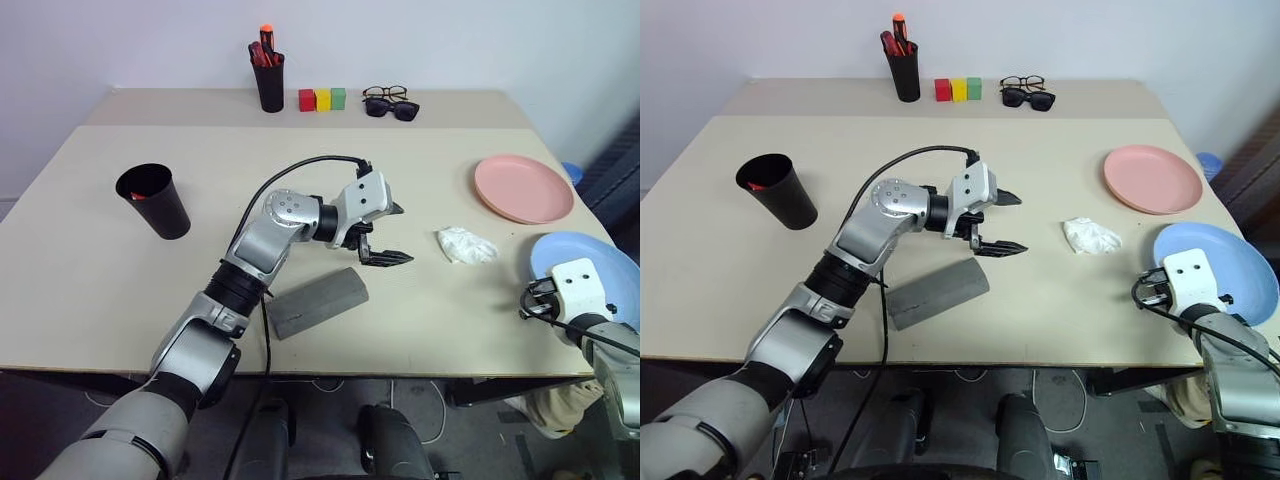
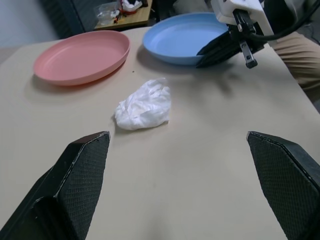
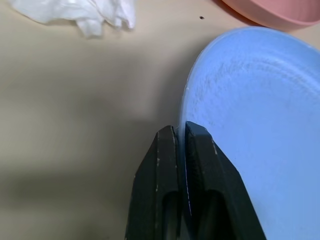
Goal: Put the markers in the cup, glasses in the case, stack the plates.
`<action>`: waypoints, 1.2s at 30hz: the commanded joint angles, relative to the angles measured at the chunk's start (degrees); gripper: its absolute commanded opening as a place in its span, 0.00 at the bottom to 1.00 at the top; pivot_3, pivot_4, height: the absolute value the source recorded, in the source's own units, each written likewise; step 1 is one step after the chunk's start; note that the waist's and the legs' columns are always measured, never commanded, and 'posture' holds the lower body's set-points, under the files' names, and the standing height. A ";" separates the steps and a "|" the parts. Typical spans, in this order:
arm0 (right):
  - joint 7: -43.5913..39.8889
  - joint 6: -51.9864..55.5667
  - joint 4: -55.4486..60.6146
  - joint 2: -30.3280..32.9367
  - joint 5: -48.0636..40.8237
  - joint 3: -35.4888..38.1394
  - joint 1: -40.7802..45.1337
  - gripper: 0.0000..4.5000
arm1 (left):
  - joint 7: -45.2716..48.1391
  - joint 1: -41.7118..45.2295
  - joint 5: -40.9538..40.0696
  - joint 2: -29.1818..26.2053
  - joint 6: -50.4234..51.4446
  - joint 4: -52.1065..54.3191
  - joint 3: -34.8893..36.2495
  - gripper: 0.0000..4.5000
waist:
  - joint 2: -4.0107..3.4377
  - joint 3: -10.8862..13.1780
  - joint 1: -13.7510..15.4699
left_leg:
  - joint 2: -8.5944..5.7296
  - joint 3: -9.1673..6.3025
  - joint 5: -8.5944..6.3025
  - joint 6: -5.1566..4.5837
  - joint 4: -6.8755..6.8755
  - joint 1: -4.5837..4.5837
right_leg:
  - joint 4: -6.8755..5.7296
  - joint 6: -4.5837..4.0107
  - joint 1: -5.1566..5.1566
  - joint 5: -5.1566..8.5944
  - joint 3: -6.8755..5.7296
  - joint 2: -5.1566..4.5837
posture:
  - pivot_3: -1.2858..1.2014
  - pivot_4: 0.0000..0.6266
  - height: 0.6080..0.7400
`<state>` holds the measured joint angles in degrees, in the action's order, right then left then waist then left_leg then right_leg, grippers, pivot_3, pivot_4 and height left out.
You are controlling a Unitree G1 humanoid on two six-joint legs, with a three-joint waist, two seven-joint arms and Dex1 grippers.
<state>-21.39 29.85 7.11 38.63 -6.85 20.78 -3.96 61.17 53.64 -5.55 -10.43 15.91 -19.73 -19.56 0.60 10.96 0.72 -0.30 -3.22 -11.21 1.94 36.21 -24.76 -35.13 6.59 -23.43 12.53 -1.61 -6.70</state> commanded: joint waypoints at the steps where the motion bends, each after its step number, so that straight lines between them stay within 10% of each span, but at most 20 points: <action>1: 1.23 -0.37 0.00 0.58 1.04 1.87 -0.05 0.01 | 0.06 -0.28 -0.52 -0.34 -0.22 2.33 0.70 1.00 | 0.00 0.00 0.02 | 0.00 0.00 0.00 0.00 0.00 0.00 | 0.01 0.00 0.01 0.00 0.00 0.00 | 0.52 0.24 1.00; 10: 6.10 -5.18 0.28 3.45 5.16 0.68 12.41 0.01 | -0.95 -2.12 -0.67 -0.41 1.11 4.32 0.62 1.00 | -0.22 0.03 -0.73 | -0.01 0.03 0.00 0.00 0.01 0.01 | 0.01 0.08 -0.03 0.04 0.03 -0.01 | 0.52 0.24 1.00; 27: 0.68 -43.03 -76.24 2.75 17.35 -20.17 64.09 0.01 | -12.13 -9.69 -4.93 2.51 13.84 18.76 4.37 1.00 | -0.35 0.18 -1.88 | -0.09 0.05 0.01 0.00 -0.23 0.21 | -0.04 0.29 0.05 -0.06 0.15 -0.01 | 0.52 0.24 1.00; 36: -0.66 -44.05 -80.07 0.85 15.78 -18.68 66.53 0.90 | -15.48 -11.26 -5.91 0.95 16.80 21.75 4.53 1.00 | -0.36 0.17 -1.74 | -0.11 0.06 0.01 0.00 -0.20 0.25 | -0.05 0.31 0.10 -0.07 0.21 -0.01 | 0.52 0.24 1.00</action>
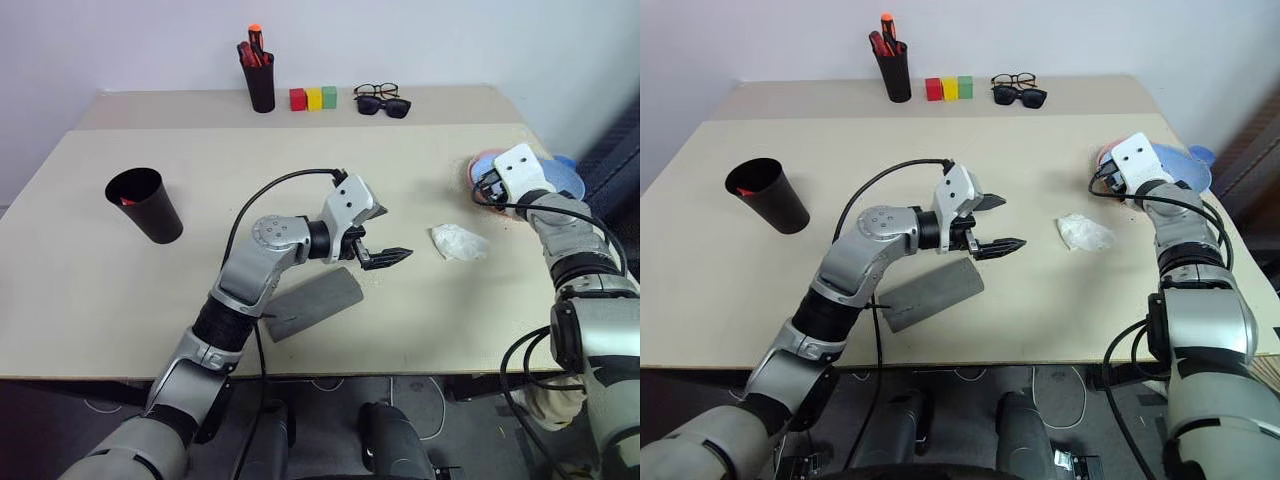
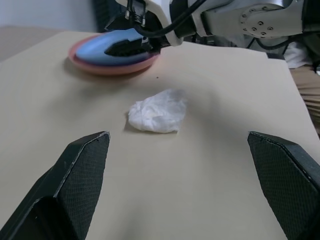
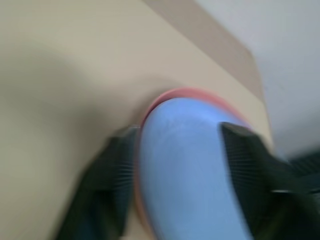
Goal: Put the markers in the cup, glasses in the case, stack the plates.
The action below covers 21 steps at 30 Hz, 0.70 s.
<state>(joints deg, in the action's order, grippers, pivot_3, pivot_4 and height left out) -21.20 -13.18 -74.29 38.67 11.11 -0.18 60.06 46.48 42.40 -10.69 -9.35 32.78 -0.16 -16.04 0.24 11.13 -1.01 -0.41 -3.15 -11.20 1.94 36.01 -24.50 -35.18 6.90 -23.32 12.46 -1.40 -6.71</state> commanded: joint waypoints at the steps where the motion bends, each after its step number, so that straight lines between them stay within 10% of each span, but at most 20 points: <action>1: -2.20 -0.65 1.89 0.95 -3.81 3.60 2.40 0.90 | -0.95 -0.09 -0.81 -0.32 -0.11 2.18 0.93 1.00 | 0.00 0.00 -0.03 | 0.00 0.00 0.00 0.00 0.00 0.00 | 0.00 0.00 0.00 0.00 0.00 0.00 | 0.52 0.24 1.00; 10: -22.97 21.55 29.43 0.42 -22.34 13.52 -17.94 0.90 | -1.41 -0.37 -0.91 -0.97 -1.54 0.09 1.01 1.00 | 0.01 -0.01 0.48 | 0.00 -0.07 -0.01 -0.01 0.01 0.05 | 0.05 0.05 0.16 0.01 -0.07 0.01 | 0.52 0.24 1.00; 21: -18.98 38.38 51.45 -5.06 -29.62 15.07 -36.13 0.90 | -0.31 0.91 -1.83 -2.33 -1.49 -0.90 2.09 1.00 | -0.10 -0.06 -0.05 | 0.01 -0.05 -0.01 -0.01 0.10 0.13 | -0.06 -0.19 0.13 0.11 -0.03 0.02 | 0.52 0.24 1.00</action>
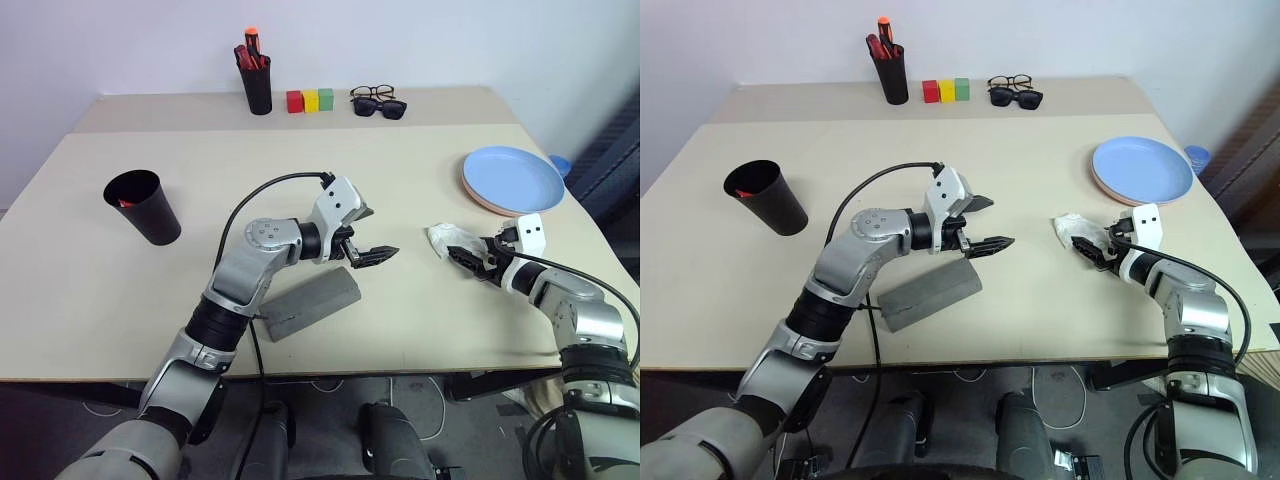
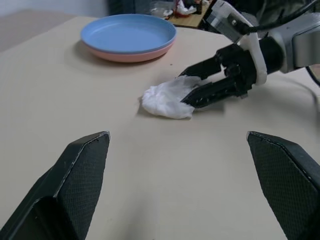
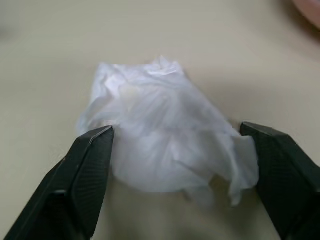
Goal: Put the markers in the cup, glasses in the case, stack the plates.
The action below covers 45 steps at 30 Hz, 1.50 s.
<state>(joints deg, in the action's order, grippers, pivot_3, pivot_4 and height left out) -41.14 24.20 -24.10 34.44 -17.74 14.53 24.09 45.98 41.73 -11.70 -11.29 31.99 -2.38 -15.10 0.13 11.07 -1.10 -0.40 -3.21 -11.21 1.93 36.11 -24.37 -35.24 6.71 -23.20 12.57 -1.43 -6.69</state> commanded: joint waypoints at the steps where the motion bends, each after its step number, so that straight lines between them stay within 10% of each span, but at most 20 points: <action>1: 1.45 0.56 0.79 -1.02 -0.50 0.28 0.07 0.84 | 0.23 1.73 -0.86 -0.51 -0.68 1.21 1.28 1.00 | 0.02 -0.01 0.08 | 0.00 0.00 0.00 0.00 0.01 -0.01 | 0.01 0.00 0.00 0.00 0.00 0.00 | 0.52 0.24 1.00; 9: 3.69 -1.79 1.81 -2.05 -0.37 0.58 1.38 0.01 | -0.32 1.08 -0.68 -1.08 -0.72 1.48 1.26 1.00 | 0.02 0.00 0.26 | 0.00 0.00 0.00 0.00 0.00 -0.01 | 0.01 0.00 0.01 -0.01 0.00 0.00 | 0.52 0.24 1.00; 15: 7.40 -12.66 -2.94 -2.41 -0.08 3.19 7.85 0.01 | -1.24 0.49 -0.97 -1.08 -0.09 2.32 1.72 1.00 | 0.00 0.01 0.01 | -0.01 0.01 0.00 0.00 0.00 -0.02 | 0.02 0.02 -0.01 -0.02 0.01 0.00 | 0.52 0.24 1.00; 25: 19.03 -36.52 -42.54 5.51 10.18 1.23 33.59 0.01 | -6.03 -2.08 -2.22 0.09 1.53 6.68 3.54 1.00 | 0.06 0.06 0.35 | -0.02 0.01 0.00 0.00 -0.14 -0.07 | 0.13 0.06 -0.03 0.01 0.00 -0.01 | 0.52 0.24 1.00; 34: 27.48 -37.46 -51.80 8.24 16.87 -1.04 38.54 0.87 | -13.17 -4.28 -2.15 2.24 2.41 10.70 5.75 1.00 | 0.05 0.07 -0.13 | -0.04 0.04 0.00 0.00 -0.13 -0.05 | 0.11 0.02 -0.03 0.01 0.06 -0.03 | 0.52 0.24 1.00; 45: -1.91 -35.47 -30.42 5.02 5.12 2.13 25.67 0.87 | -17.12 -13.91 -0.71 -0.99 -5.57 14.74 8.72 1.00 | 0.03 0.06 0.05 | -0.03 0.05 0.00 0.00 -0.14 -0.03 | 0.10 0.20 -0.02 -0.09 0.09 -0.01 | 0.52 0.24 1.00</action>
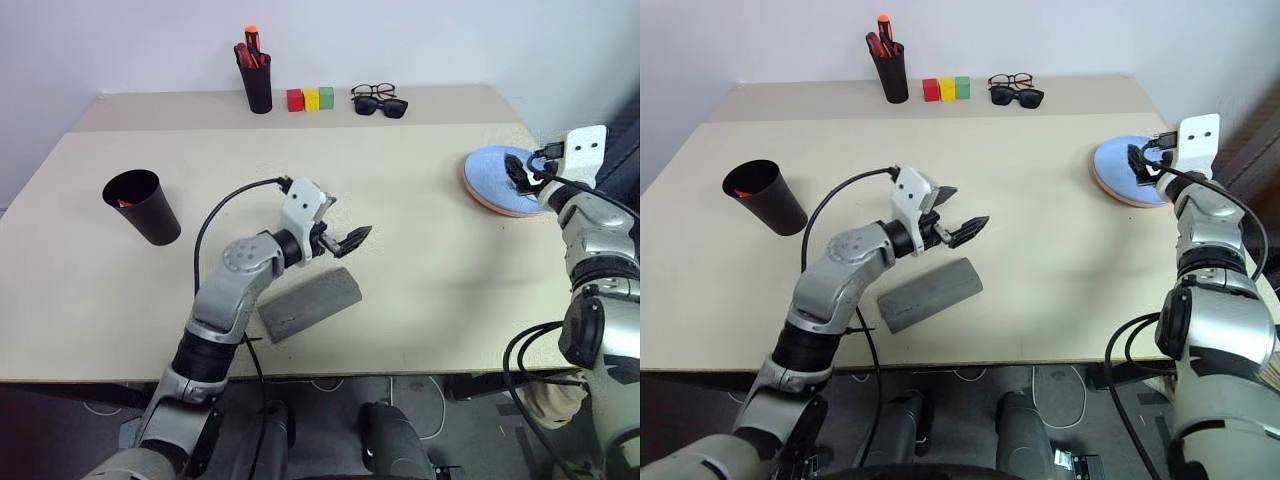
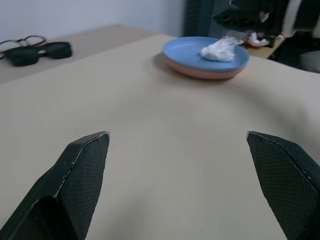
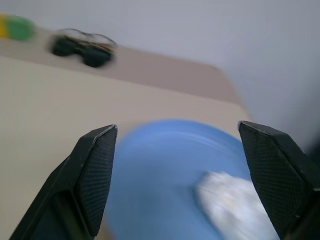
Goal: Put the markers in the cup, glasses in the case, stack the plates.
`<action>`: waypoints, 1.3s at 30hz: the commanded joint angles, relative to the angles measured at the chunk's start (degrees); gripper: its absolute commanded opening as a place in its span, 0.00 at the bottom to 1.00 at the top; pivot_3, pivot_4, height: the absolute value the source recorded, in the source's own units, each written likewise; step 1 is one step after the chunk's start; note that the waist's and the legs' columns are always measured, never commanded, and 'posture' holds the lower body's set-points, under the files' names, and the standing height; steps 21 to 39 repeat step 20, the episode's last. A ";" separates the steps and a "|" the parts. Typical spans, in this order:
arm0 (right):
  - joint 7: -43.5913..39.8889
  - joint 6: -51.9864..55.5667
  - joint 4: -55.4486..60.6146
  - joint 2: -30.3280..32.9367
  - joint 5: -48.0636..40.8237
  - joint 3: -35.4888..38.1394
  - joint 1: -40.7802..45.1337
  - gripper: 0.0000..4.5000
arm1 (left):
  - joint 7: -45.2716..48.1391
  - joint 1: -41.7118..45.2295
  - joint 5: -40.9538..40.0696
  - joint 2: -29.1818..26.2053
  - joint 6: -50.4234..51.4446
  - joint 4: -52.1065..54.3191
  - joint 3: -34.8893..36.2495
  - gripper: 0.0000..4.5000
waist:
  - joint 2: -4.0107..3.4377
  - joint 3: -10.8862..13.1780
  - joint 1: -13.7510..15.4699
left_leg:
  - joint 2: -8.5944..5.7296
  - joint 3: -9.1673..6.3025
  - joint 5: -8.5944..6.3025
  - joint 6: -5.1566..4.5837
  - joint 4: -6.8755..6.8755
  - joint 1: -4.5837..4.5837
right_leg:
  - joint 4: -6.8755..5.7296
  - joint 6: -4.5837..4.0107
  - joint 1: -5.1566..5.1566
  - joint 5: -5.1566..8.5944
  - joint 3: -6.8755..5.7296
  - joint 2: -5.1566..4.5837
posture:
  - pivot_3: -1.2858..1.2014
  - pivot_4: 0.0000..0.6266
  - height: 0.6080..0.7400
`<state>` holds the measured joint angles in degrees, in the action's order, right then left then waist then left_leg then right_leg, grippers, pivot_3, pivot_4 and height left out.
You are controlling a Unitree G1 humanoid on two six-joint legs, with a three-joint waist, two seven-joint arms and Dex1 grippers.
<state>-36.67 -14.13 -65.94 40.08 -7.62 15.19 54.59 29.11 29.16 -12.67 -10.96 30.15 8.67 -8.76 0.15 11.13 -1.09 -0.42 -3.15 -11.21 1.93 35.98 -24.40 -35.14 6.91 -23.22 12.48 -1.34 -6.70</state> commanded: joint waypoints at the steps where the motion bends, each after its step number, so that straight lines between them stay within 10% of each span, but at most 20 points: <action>1: -7.44 5.11 18.97 -1.03 -6.78 1.54 -9.46 0.87 | -0.48 -2.81 0.00 -1.85 -4.55 4.30 3.36 1.00 | 0.00 0.00 0.27 | 0.00 0.00 0.00 0.00 0.00 0.00 | -0.01 0.02 0.00 -0.01 0.00 0.00 | 0.52 0.24 1.00; 7: -6.19 19.45 58.46 -0.82 -12.40 3.21 -37.62 0.87 | 0.07 -12.94 -0.90 -6.20 -11.17 9.18 8.51 1.00 | -0.06 -0.04 0.65 | -0.02 -0.01 -0.02 -0.01 0.05 -0.05 | -0.01 -0.14 -0.02 0.11 0.00 -0.04 | 0.52 0.24 1.00; 15: -3.81 31.13 83.85 0.11 -17.84 11.27 -60.15 0.87 | 4.14 -27.75 -6.52 -12.12 -13.15 17.32 16.25 1.00 | -0.07 -0.07 0.38 | 0.14 0.05 -0.07 0.06 0.09 0.02 | 0.05 -0.15 -0.02 0.20 0.01 -0.02 | 0.52 0.24 1.00; 39: -2.40 32.80 86.08 -0.72 -19.05 13.55 -63.03 0.87 | 5.98 -32.08 -9.12 -14.43 -12.55 18.97 17.88 1.00 | -0.06 -0.07 0.49 | 0.17 0.13 -0.16 0.21 0.09 -0.04 | 0.25 -0.17 -0.03 0.19 0.01 -0.08 | 0.52 0.24 1.00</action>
